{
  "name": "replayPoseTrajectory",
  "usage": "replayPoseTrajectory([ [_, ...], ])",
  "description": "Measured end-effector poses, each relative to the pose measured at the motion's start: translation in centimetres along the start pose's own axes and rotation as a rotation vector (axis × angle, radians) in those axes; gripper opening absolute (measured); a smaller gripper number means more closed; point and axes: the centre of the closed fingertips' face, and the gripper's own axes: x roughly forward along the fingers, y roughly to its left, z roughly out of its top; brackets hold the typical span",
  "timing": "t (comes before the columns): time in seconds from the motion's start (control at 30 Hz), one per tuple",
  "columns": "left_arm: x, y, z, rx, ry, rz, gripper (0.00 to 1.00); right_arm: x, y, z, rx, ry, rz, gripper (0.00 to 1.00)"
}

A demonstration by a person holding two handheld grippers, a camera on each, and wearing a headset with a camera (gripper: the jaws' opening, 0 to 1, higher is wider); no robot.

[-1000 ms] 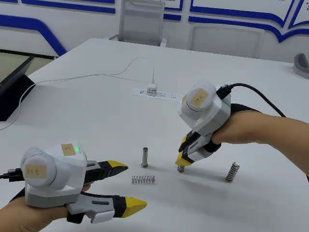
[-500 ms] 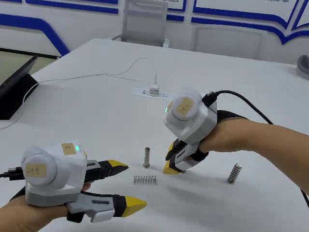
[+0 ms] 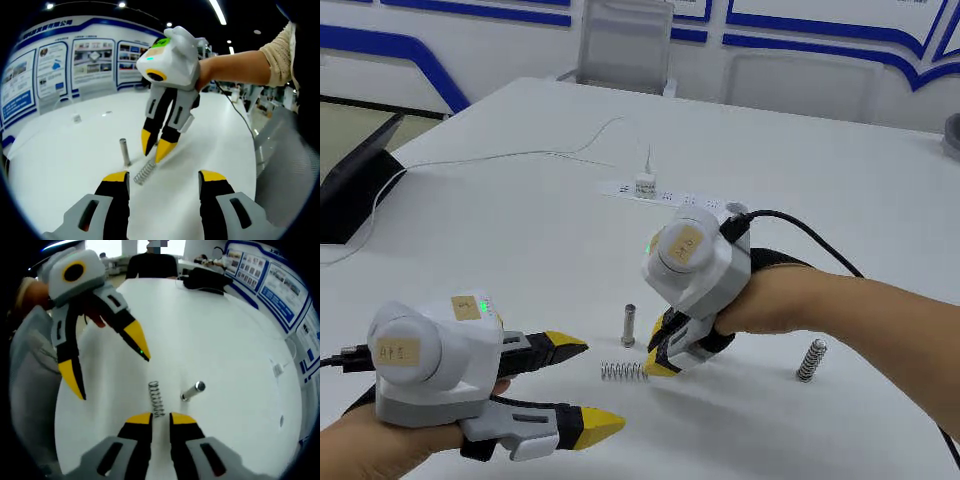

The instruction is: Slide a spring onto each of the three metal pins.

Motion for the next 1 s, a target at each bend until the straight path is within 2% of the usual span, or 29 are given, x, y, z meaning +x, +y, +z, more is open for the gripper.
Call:
replayPoseTrajectory([
  [0.2, -0.1, 0.1, -0.1, -0.002, 0.001, 0.001, 0.56, 0.6, 0.1, 0.2, -0.013, 0.0, 0.011, 0.13],
  [0.63, -0.2, 0.1, -0.2, -0.005, 0.008, 0.005, 0.56, 1.9, 0.3, -0.4, -0.018, 0.03, 0.03, 0.12],
  [0.83, -0.3, 0.1, -0.1, 0.001, 0.007, 0.005, 0.56, 1.7, 0.5, -0.5, -0.004, 0.033, 0.031, 0.12],
  [1.0, -0.3, 0.1, -0.1, 0.005, 0.009, 0.002, 0.56, 0.5, 1.3, -0.3, -0.024, 0.031, 0.043, 0.12],
])
